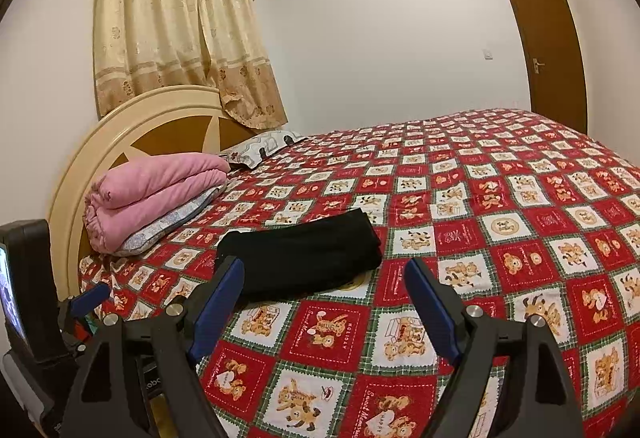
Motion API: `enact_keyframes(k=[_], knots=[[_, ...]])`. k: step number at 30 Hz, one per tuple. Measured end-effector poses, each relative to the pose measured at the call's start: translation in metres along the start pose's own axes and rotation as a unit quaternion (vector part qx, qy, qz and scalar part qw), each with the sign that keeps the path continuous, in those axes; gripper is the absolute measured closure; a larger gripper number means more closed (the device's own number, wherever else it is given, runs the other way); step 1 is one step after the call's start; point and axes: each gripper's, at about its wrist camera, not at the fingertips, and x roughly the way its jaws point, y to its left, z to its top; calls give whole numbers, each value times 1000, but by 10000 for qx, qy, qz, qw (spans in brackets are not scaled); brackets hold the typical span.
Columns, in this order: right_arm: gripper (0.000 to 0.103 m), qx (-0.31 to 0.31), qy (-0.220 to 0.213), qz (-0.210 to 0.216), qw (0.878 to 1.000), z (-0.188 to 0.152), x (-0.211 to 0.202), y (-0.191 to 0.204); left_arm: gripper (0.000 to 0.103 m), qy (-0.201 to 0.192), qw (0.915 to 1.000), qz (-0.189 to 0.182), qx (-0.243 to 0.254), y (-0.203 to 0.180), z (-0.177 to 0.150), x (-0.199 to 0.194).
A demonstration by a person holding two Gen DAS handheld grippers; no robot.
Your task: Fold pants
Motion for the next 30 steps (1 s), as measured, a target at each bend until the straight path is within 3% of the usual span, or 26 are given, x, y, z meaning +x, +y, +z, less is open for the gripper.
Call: enact_keyframes(k=[30], knots=[[19, -156, -112, 36, 9998, 0, -15, 13, 0, -52, 9999, -25, -147, 5, 3, -13]])
